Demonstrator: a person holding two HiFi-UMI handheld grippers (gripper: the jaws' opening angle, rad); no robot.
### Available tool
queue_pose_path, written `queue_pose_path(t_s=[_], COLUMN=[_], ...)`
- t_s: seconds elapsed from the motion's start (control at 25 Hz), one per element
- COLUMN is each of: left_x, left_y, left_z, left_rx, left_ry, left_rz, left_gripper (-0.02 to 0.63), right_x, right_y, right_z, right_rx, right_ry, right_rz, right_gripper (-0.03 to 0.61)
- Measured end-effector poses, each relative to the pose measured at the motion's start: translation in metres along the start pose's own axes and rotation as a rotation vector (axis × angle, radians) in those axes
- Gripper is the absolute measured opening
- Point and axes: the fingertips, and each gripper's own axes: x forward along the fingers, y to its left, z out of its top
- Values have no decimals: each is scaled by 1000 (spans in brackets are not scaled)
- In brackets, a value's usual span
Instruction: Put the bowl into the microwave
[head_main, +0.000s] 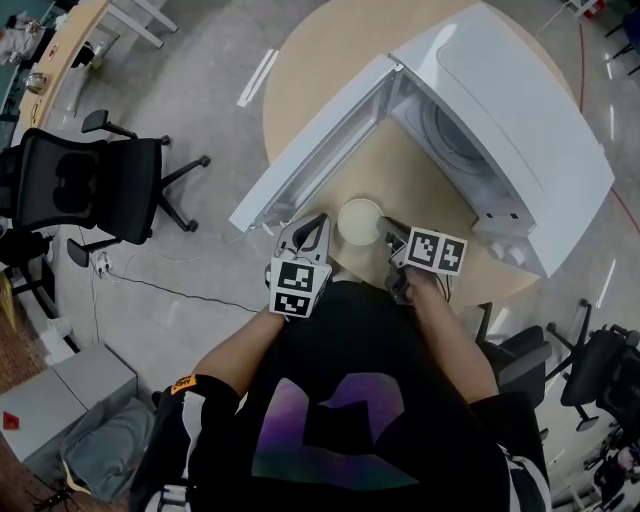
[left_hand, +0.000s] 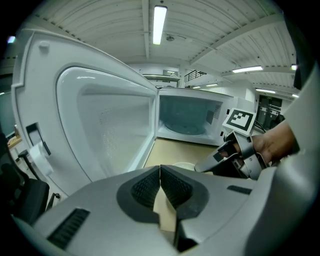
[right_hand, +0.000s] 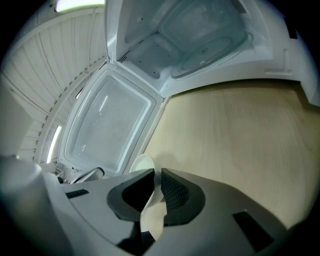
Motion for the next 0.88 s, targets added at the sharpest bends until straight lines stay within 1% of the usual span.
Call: queue_pose_path(t_s=[0.2,0.44,0.6,0.88], left_x=[-1,1,3,8], left_y=[-2,-6,-6,-9], left_z=[3,7,15,34], left_rx=[5,8,9,1], left_ry=[-3,-10,-27,-63], left_rz=[-9,-27,-37,-61], left_gripper=[46,46,46,46], right_x=[-10,-25,-38,-60], right_y=[-1,11,22,33], right_z=[5,23,38,64], right_rx=[40,85,108,153], right_ry=[-44,-127,-189,-297], right_rz=[-1,28,47,51], right_gripper=[55,55,55,55])
